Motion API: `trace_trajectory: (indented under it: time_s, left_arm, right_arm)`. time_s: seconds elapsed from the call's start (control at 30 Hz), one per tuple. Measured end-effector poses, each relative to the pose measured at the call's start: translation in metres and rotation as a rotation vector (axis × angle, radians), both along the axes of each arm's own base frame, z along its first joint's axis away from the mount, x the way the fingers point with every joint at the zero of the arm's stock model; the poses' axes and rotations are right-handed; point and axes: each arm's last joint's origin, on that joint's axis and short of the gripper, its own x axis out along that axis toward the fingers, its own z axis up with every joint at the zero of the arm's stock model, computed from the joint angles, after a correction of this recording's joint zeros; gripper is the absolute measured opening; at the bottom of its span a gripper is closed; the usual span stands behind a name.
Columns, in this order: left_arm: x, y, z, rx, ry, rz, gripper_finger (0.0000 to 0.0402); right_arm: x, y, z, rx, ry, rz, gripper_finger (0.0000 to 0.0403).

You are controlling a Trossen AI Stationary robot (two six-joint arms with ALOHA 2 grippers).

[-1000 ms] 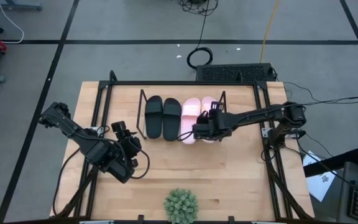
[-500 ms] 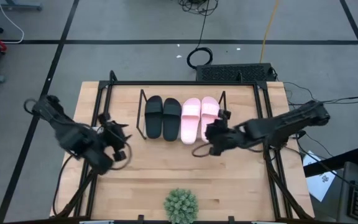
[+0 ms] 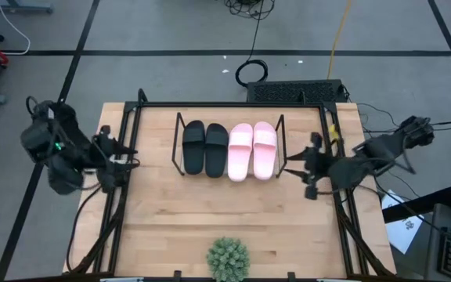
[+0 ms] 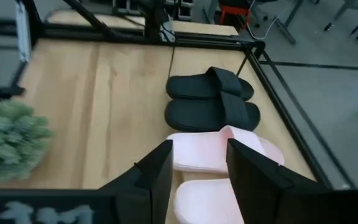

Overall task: Pick and place slides into the shelf
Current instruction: Return to Home Position

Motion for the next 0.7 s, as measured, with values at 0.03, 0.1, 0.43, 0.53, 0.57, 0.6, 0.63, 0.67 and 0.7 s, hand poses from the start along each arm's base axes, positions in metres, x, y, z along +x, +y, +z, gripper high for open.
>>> trace_trajectory:
  time_s: [0.03,0.1,0.43,0.53,0.57,0.6,0.63,0.67,0.7]
  left_arm:
    - [-0.004,0.003,0.001,-0.006,-0.008,-0.015,0.0189]
    - [-0.01,0.009,0.003,-0.019,-0.019,-0.048,0.0189]
    - [-0.04,0.052,-0.015,-0.151,-0.09,-0.05,0.0189]
    - [-0.05,0.068,-0.039,-0.203,-0.094,-0.023,0.0189]
    - [-0.054,0.074,-0.047,-0.222,-0.098,-0.018,0.0189]
    - [-0.058,0.08,-0.054,-0.238,-0.105,-0.013,0.0189]
    - [-0.061,0.086,-0.06,-0.25,-0.119,-0.005,0.0189]
    - [-0.066,0.092,-0.066,-0.262,-0.136,0.005,0.0189]
    - [-0.07,0.099,-0.071,-0.268,-0.15,0.013,0.0189]
  right_arm:
    - [-0.006,-0.002,0.002,0.023,-0.013,-0.003,0.014]
    - [-0.016,-0.005,0.006,0.063,-0.028,-0.012,0.0137]
    - [-0.047,-0.017,0.008,0.075,-0.002,0.0,0.0132]
    - [-0.057,-0.025,0.009,0.074,-0.01,-0.057,0.0132]
    - [-0.062,-0.029,0.009,0.077,-0.018,-0.077,0.0132]
    - [-0.067,-0.032,0.01,0.082,-0.028,-0.097,0.0132]
    - [-0.072,-0.036,0.01,0.093,-0.034,-0.109,0.0132]
    - [-0.078,-0.04,0.011,0.109,-0.044,-0.115,0.0132]
    - [-0.083,-0.043,0.01,0.123,-0.059,-0.118,0.0132]
